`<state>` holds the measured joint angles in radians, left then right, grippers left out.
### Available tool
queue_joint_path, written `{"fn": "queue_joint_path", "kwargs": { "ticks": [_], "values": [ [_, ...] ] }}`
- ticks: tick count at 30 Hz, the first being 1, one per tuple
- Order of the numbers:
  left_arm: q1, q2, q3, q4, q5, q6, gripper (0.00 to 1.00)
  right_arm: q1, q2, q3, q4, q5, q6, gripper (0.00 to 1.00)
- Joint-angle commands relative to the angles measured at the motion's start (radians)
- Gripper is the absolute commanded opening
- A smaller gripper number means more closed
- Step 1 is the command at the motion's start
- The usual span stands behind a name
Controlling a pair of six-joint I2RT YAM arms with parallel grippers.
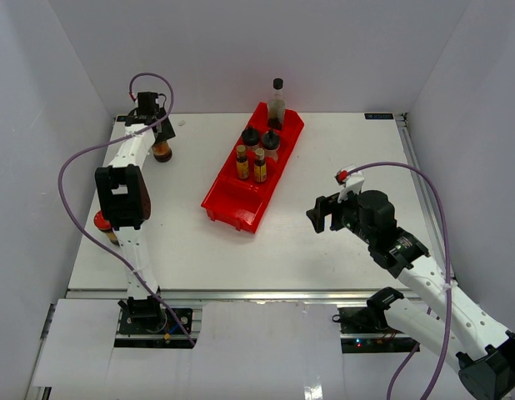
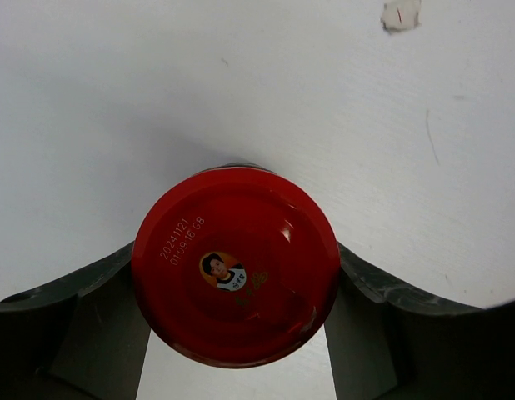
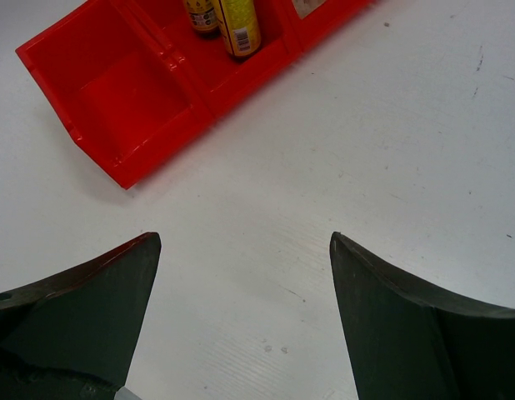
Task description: Organize the condiment bottles
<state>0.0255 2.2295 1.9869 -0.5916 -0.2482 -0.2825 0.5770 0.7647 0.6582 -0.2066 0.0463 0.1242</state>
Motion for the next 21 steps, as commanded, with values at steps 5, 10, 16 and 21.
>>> {"fn": "queue_joint_path", "kwargs": {
  "ticks": [5,10,16,21],
  "values": [
    [-0.143,-0.42,-0.302,-0.034,-0.028,-0.052,0.0,-0.002,-0.013,0.031,0.046,0.006,-0.008,0.89],
    [-0.225,-0.591,-0.474,-0.038,-0.065,-0.055,0.0,-0.002,-0.011,0.03,0.043,0.012,-0.008,0.89],
    [-0.268,-0.805,-0.563,-0.052,-0.053,-0.068,0.0,-0.002,-0.011,0.028,0.03,0.03,-0.008,0.89],
    [-0.3,-0.924,-0.599,-0.034,0.069,-0.057,0.0,-0.002,-0.017,0.025,0.021,0.051,-0.008,0.89]
  ]
}}
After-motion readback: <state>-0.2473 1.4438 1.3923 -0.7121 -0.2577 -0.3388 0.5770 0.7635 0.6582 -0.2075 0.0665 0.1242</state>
